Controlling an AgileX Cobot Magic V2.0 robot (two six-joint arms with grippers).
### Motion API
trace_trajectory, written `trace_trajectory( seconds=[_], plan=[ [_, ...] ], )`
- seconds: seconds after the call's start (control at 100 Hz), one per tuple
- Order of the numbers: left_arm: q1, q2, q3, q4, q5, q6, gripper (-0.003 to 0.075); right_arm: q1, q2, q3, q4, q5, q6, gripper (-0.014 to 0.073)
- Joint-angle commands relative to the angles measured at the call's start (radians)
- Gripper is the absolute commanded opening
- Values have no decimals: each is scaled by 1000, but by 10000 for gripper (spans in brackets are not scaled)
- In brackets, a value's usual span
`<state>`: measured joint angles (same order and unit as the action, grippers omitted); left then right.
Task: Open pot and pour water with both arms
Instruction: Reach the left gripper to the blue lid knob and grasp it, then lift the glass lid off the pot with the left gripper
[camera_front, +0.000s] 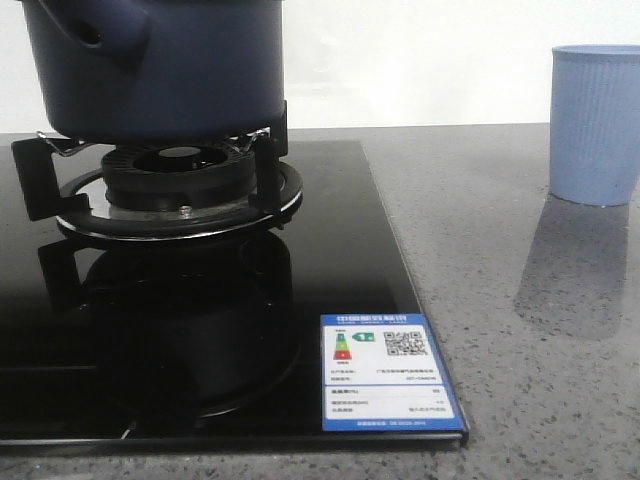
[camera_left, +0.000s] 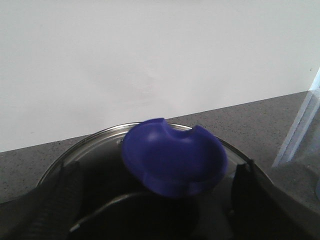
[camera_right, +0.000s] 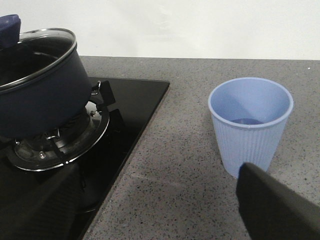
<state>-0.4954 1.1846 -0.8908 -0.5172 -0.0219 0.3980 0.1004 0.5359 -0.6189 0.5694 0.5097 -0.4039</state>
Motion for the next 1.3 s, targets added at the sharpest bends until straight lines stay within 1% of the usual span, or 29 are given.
trace_trajectory(
  seconds=[0.0, 0.26, 0.48, 0.72, 0.82, 0.94, 1.03, 1.29],
  plan=[
    [-8, 19, -66, 4, -78, 2, 552, 2, 12, -39, 11, -62, -15, 577],
    [-8, 89, -104, 4, -81, 2, 552, 2, 12, -39, 11, -62, -15, 577],
    [-8, 97, -106, 4, -87, 2, 551, 2, 12, -39, 11, -62, -15, 577],
    [-8, 97, -106, 50, -89, 2, 546, 2, 12, -39, 11, -67, -15, 577],
    [-8, 97, -106, 49, -89, 2, 502, 2, 12, -39, 11, -67, -15, 577],
    [-8, 97, -106, 49, -89, 2, 405, 2, 12, -39, 11, -67, -15, 577],
    [-8, 97, -106, 49, -89, 2, 356, 2, 12, -39, 11, -67, -15, 577],
    [-8, 77, -108, 49, -94, 2, 351, 2, 12, -39, -3, -67, -15, 577]
  ],
)
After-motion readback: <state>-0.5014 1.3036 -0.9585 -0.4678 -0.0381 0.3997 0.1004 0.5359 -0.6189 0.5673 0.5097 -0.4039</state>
